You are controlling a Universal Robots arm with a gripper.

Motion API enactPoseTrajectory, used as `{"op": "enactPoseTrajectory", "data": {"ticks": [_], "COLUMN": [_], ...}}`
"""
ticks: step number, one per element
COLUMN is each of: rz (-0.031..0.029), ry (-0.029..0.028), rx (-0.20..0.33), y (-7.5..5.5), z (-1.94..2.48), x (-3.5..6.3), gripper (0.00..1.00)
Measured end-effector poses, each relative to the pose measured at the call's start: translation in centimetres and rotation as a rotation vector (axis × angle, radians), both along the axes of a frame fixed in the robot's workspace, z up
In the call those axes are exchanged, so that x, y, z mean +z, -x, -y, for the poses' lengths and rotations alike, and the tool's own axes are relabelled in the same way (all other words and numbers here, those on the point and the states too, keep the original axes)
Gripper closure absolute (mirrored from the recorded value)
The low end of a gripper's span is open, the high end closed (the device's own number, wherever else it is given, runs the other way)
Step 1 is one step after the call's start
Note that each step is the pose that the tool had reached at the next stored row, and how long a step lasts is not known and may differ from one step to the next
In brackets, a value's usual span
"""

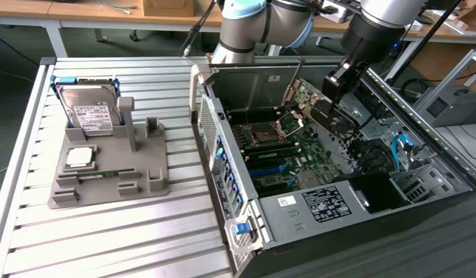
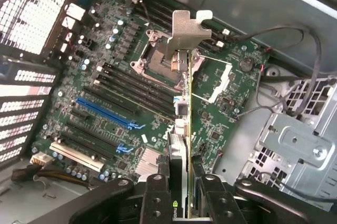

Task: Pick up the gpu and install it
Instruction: 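Insert the gpu into the slot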

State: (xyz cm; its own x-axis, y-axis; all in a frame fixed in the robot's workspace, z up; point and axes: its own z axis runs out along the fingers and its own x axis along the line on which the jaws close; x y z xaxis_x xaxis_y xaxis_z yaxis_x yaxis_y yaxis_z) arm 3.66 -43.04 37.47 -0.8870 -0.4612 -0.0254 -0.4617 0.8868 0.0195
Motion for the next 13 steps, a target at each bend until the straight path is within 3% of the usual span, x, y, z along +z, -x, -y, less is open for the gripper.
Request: {"op": "enactPoseTrajectory", "data": {"ticks": [13], "rz": [0.0], "ry": [0.0], "rx": [0.171], "y": [0.0], "z": [0.0], "x": [-0.01], "gripper": [0.73]}}
